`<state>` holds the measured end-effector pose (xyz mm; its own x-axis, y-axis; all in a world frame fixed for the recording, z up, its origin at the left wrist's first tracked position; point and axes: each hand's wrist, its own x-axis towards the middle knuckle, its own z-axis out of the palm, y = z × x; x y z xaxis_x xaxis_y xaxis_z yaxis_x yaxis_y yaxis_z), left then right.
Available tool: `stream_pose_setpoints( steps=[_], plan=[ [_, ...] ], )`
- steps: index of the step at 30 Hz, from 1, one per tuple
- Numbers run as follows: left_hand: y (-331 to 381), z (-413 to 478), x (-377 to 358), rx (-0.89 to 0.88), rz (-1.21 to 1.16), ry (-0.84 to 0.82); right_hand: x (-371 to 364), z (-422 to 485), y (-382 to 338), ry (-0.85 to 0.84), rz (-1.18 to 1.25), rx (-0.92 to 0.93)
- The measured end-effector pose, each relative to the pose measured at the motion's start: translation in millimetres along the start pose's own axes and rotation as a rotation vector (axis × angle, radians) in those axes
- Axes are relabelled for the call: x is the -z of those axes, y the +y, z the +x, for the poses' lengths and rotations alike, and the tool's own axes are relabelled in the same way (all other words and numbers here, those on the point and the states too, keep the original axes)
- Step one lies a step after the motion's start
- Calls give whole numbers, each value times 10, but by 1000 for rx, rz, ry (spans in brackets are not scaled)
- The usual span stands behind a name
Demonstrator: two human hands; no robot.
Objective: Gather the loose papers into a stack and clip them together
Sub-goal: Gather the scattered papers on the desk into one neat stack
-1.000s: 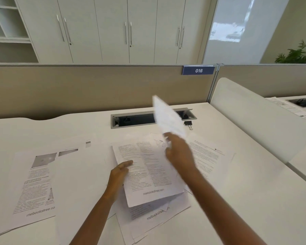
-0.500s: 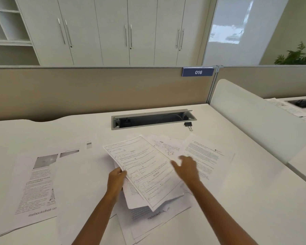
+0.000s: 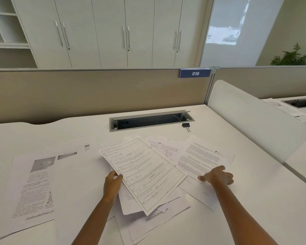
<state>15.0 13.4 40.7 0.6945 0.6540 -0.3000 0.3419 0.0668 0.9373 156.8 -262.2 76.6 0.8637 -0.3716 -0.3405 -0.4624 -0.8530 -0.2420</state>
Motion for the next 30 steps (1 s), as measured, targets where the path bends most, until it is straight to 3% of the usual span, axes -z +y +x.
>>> stream_pose_setpoints(
  steps=[6, 10, 13, 17, 19, 21, 24, 30],
  plan=[
    [-8, 0, -15, 22, 9, 6, -7, 117, 64, -39, 377, -32],
    [1, 27, 8, 31, 14, 5, 89, 134, 133, -50, 458, 46],
    [9, 54, 59, 48, 9, 6, 296, 64, 62, 95, 455, 153],
    [1, 106, 170, 62, 11, 51, 744, -88, -156, 388, 622, 306],
    [2, 129, 225, 66, 38, 57, 931, -83, -245, 418, 727, 352],
    [3, 156, 268, 74, 61, 42, 1037, -52, -317, 274, 905, 437],
    [7, 160, 319, 80, 84, -24, 1003, -64, -427, -95, 1092, 527],
    [53, 140, 260, 111, 29, -118, 365, -225, -636, -681, 700, 537]
  ],
)
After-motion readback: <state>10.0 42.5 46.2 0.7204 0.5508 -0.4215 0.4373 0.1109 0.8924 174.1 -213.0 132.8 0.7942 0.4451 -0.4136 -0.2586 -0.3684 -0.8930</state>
